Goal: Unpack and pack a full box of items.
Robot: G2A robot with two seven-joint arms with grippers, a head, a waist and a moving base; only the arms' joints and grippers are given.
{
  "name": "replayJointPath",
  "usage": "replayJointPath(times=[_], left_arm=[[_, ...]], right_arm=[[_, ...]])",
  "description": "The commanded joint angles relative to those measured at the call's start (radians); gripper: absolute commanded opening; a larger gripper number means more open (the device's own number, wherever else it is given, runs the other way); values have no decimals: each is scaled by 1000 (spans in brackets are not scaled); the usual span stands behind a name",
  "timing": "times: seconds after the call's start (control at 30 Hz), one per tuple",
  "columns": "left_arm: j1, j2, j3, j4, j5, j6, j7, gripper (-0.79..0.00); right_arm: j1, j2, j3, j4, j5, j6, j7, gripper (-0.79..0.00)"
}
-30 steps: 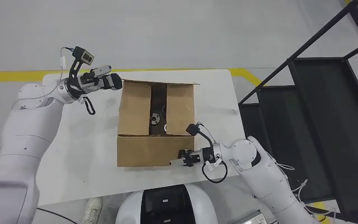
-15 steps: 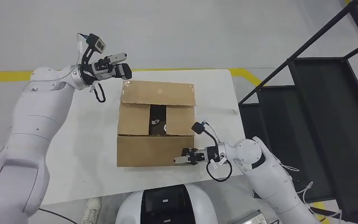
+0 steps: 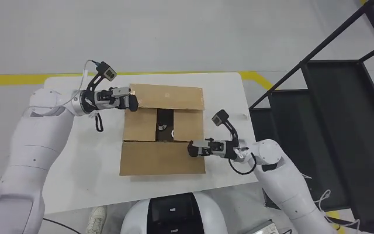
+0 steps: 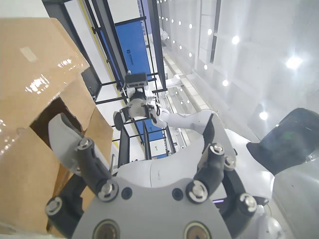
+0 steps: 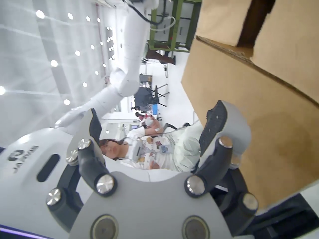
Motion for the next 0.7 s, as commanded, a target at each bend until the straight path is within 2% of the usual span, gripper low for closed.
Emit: replayJointPath(times=[0.0, 0.1, 0.2, 0.4, 0.67], left_arm=[[44, 18, -31, -54, 17, 11, -11, 0], [110, 42, -77, -127, 38, 23, -22, 0], [168, 63, -118, -189, 50, 26, -25, 0], [258, 93, -176, -287, 61, 23, -23, 0], [321, 114, -209, -344, 59, 16, -15, 0]], right_arm=[[25, 0, 5, 23, 11, 46, -31, 0], [75, -5, -7, 74, 37, 125, -81, 0], [118, -13, -28, 118, 55, 158, -130, 0], [190, -31, -79, 220, 74, 161, -221, 0], [252, -48, -101, 319, 118, 124, -277, 0]])
